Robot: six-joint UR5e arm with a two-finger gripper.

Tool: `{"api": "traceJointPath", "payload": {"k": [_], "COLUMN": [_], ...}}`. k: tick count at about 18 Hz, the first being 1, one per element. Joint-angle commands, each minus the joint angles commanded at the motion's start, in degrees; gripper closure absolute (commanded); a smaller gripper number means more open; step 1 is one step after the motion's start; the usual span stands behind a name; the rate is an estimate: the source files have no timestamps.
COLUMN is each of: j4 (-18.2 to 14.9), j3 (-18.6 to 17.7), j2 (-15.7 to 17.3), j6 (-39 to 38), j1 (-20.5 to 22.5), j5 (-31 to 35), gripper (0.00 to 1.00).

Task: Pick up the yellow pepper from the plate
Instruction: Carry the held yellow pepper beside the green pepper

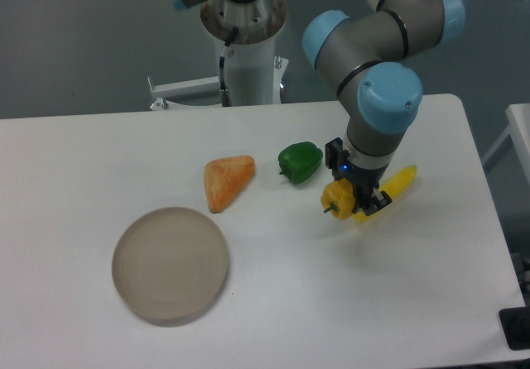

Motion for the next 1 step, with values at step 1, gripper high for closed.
{"api": "traceJointPath", "payload": {"k": [1], "j4": [0.0], "j3": [0.1], "j2": [0.0], "j6": [0.0], "j1": [0.1], "j5": [-0.2], "gripper": [0.91]}}
